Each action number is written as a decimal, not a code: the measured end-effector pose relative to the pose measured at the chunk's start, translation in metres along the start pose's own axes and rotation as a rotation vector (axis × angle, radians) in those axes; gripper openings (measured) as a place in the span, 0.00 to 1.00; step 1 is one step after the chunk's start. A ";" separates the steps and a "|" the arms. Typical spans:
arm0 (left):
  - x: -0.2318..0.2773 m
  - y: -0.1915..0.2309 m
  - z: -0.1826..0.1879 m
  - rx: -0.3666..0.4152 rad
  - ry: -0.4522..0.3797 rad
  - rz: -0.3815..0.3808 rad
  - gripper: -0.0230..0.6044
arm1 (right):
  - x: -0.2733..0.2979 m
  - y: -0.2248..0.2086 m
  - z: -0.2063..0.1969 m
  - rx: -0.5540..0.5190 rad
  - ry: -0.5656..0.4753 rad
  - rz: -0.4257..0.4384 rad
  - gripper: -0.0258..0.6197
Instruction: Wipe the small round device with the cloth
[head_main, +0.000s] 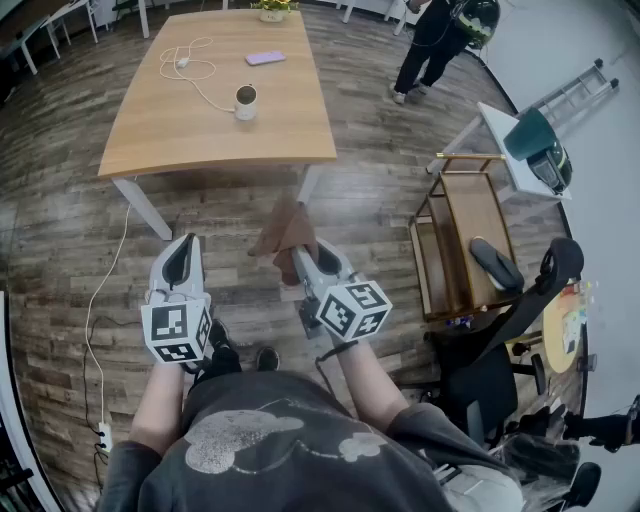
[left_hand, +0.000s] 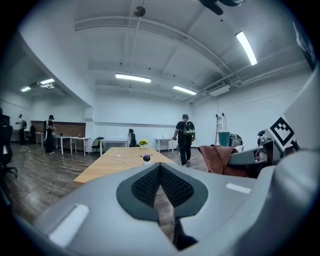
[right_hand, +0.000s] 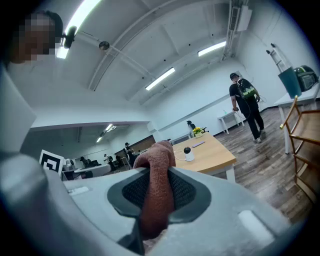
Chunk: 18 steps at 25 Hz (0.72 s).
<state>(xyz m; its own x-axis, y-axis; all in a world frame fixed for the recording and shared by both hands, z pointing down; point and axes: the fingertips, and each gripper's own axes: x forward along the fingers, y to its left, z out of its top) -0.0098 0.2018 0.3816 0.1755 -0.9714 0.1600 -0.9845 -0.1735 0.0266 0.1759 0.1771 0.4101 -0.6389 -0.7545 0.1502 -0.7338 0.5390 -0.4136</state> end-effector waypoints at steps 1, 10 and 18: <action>0.000 -0.001 0.000 0.000 -0.004 -0.002 0.06 | 0.001 -0.001 -0.001 -0.001 0.000 -0.002 0.15; -0.004 0.006 -0.004 -0.008 -0.022 -0.008 0.06 | 0.008 0.004 -0.010 -0.009 0.021 -0.004 0.15; -0.003 0.025 -0.006 -0.034 -0.037 0.008 0.07 | 0.016 0.011 -0.012 -0.018 0.028 0.002 0.15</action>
<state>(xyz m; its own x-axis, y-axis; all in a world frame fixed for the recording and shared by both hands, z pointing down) -0.0350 0.2011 0.3882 0.1666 -0.9782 0.1240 -0.9853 -0.1603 0.0594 0.1548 0.1753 0.4192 -0.6462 -0.7429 0.1749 -0.7365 0.5469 -0.3981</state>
